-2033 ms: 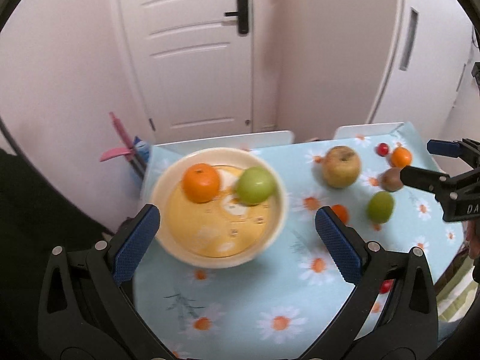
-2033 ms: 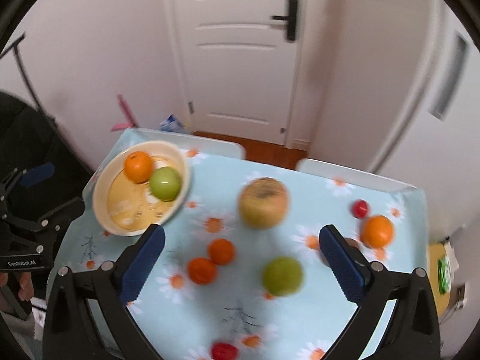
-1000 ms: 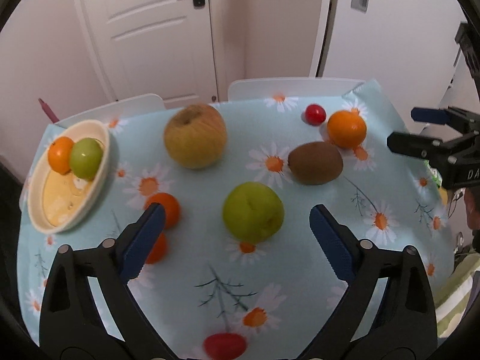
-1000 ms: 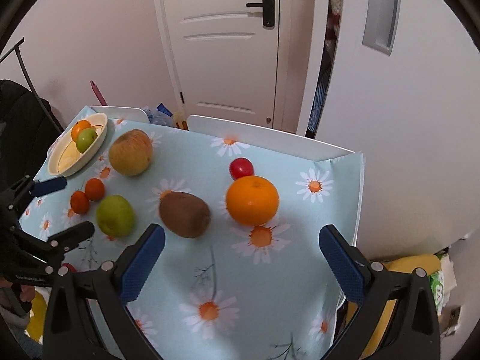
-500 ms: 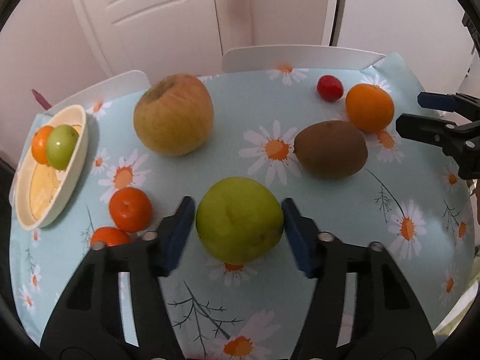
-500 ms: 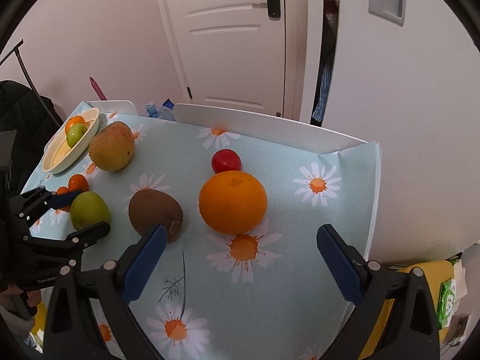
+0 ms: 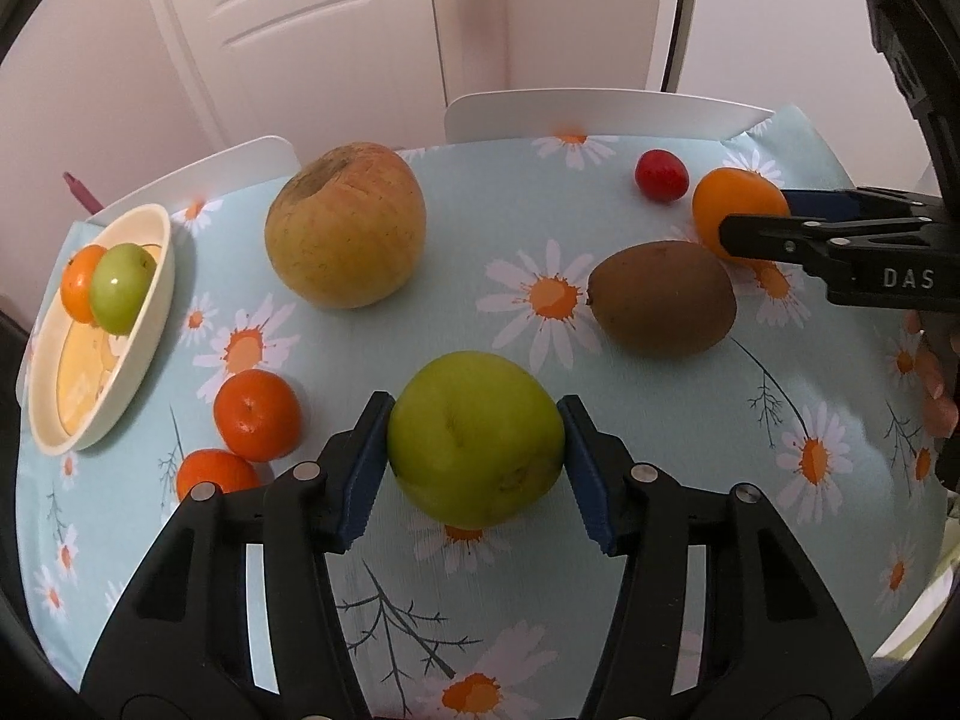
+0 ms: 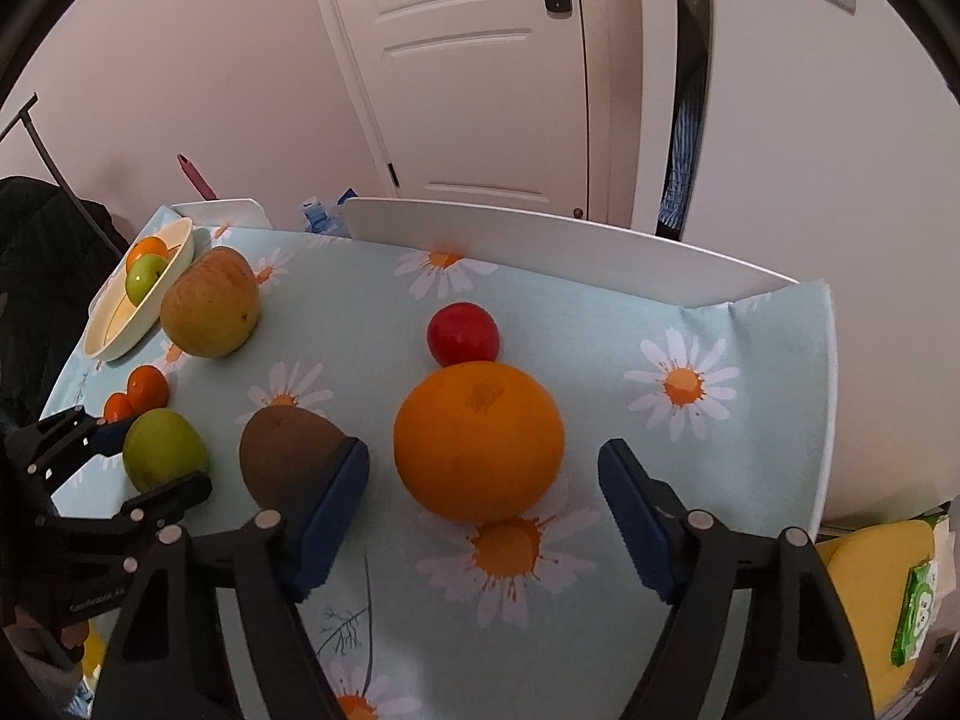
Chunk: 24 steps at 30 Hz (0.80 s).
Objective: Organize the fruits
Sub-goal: 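Grasp a green apple with the left tool while the right tool grasps an orange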
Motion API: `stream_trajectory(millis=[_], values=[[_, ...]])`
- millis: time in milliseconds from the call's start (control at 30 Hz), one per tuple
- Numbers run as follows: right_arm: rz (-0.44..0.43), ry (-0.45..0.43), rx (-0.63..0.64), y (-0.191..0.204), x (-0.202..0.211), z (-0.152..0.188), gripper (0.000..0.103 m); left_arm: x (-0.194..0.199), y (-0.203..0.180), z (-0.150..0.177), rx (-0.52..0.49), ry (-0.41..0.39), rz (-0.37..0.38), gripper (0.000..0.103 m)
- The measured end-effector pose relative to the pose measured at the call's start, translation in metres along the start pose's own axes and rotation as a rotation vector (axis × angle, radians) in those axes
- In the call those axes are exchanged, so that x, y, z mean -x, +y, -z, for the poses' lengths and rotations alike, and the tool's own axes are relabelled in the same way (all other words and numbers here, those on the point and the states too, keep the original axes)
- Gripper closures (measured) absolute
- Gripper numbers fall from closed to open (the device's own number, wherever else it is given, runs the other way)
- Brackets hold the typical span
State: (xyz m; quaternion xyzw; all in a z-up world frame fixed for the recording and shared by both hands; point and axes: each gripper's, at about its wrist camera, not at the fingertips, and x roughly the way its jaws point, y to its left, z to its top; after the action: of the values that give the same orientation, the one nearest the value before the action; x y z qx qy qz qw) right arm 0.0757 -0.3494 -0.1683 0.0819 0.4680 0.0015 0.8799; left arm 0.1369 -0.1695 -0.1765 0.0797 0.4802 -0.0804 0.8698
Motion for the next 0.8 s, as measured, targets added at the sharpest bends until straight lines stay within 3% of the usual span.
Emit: stream_trajectory(millis=[300,333,800], values=[[-0.013,0.005,0.003,-0.003,-0.01,-0.004,0.043,0.005,0.003,-0.001,0.013,-0.007,-0.005,0.044],[-0.026,0.006,0.009,-0.002,-0.01,-0.005,0.048,0.007,0.004,-0.001,0.016,-0.01,-0.006,0.044],[-0.04,-0.028,0.086,0.027,0.023,-0.018,0.048,0.053,0.027,-0.01,0.074,-0.085,-0.032,0.044]])
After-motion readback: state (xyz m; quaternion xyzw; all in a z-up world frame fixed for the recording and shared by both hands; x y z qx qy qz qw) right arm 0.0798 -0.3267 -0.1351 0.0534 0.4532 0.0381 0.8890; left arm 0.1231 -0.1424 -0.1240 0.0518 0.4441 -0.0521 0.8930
